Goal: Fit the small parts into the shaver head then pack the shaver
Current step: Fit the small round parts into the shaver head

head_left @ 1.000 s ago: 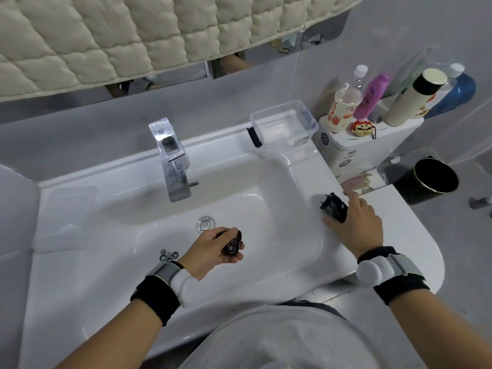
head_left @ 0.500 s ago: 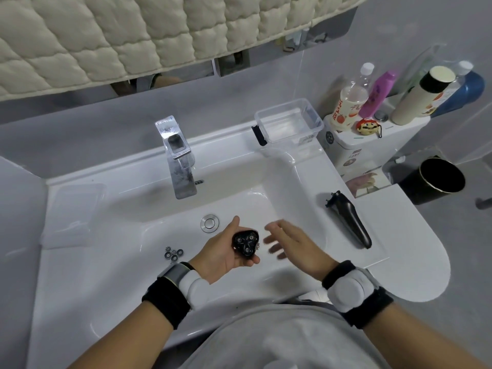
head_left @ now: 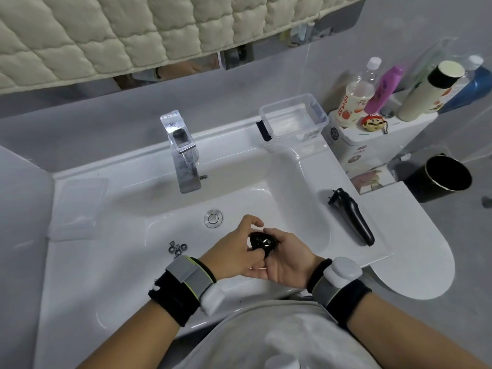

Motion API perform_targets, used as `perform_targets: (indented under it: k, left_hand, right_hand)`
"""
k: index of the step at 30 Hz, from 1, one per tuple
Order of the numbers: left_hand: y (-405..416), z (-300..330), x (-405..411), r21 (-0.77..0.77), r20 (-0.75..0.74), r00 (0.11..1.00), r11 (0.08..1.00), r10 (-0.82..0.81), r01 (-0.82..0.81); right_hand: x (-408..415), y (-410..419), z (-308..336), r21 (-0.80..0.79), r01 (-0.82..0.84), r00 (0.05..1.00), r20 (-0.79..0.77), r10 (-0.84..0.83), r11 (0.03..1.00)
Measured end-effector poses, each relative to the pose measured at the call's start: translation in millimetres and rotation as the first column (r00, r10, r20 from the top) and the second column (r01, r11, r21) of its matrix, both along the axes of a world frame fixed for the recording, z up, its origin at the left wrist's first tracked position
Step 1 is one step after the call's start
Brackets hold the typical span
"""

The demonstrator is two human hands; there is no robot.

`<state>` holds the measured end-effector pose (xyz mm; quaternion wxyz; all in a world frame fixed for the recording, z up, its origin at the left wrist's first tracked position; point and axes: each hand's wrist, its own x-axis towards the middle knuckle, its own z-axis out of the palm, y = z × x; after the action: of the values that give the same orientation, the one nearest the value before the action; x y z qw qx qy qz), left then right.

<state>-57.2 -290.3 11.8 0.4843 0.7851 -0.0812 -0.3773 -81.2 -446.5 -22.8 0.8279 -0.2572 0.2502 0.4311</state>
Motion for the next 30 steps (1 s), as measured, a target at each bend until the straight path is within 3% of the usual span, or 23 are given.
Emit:
perform_targets:
  k: [6,11,17,20,23,30]
  left_hand:
    - [0,-3,1,0.082,0.202,0.977,0.995,-0.068,0.053]
    - [-4,-8,0,0.250,0.435,0.893,0.968,-0.112,0.000]
    - [-5,-7,6,0.380,0.490,0.854,0.925,-0.176,-0.028]
    - [-6,-6,10,0.457,0.552,0.793,0.889,-0.260,-0.026]
    - [-6,-6,13,0.410,0.559,0.798,0.912,-0.226,-0.029]
    - [-4,-7,24,0.142,0.460,0.885,0.979,0.063,-0.144]
  right_hand:
    - [1,-3,-11,0.011,0.053,0.998,-0.018,-0.053,0.999]
    - [4,-6,-14,0.017,0.099,0.995,-0.005,-0.099,0.995]
    - [8,-6,-14,0.013,0.104,0.995,0.005,-0.104,0.995]
    - [10,-6,-14,-0.017,0.076,0.997,0.020,-0.075,0.997]
    - [12,-6,-12,-0.031,0.065,0.998,0.020,-0.065,0.997]
    - [20,-10,-12,-0.019,0.116,0.993,-0.033,-0.117,0.993]
